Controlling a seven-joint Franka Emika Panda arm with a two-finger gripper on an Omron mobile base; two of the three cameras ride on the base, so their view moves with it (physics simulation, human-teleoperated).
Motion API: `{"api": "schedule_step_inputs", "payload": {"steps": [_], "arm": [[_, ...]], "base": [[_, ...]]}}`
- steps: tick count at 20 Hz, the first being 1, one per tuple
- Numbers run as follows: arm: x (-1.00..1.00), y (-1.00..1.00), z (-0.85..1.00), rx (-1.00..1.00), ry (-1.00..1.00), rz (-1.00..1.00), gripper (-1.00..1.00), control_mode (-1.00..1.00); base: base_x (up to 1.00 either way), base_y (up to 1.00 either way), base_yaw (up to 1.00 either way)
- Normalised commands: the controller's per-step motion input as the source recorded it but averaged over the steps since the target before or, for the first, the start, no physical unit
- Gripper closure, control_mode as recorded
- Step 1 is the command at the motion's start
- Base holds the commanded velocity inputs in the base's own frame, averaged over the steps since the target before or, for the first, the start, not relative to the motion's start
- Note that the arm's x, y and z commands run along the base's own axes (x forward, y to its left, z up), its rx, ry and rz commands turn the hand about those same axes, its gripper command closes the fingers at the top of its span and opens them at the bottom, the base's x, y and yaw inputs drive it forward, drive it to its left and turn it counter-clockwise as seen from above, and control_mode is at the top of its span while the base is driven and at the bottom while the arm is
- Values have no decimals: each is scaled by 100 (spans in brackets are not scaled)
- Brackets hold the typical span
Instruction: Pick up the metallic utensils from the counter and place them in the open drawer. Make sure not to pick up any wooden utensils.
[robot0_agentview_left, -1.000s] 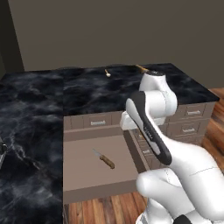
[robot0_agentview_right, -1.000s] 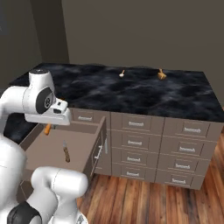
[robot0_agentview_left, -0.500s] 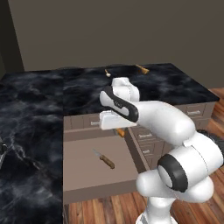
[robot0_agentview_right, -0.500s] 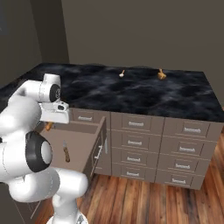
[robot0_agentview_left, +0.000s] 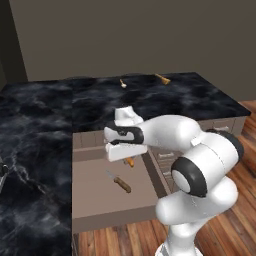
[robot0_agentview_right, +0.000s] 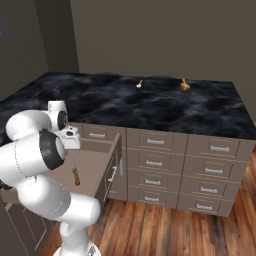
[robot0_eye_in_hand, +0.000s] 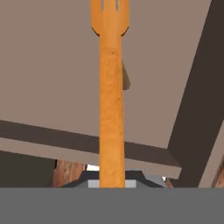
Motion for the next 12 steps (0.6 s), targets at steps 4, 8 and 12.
{"api": "schedule_step_inputs", "payload": {"steps": [4, 8, 12], "arm": [[26, 1, -61, 0, -27, 0, 100, -100], [3, 0, -28, 0, -19, 0, 100, -100], [3, 1, -9, 1, -10, 2, 100, -100]], "base": [[0, 0, 0], [0, 0, 0], [0, 0, 0]]}}
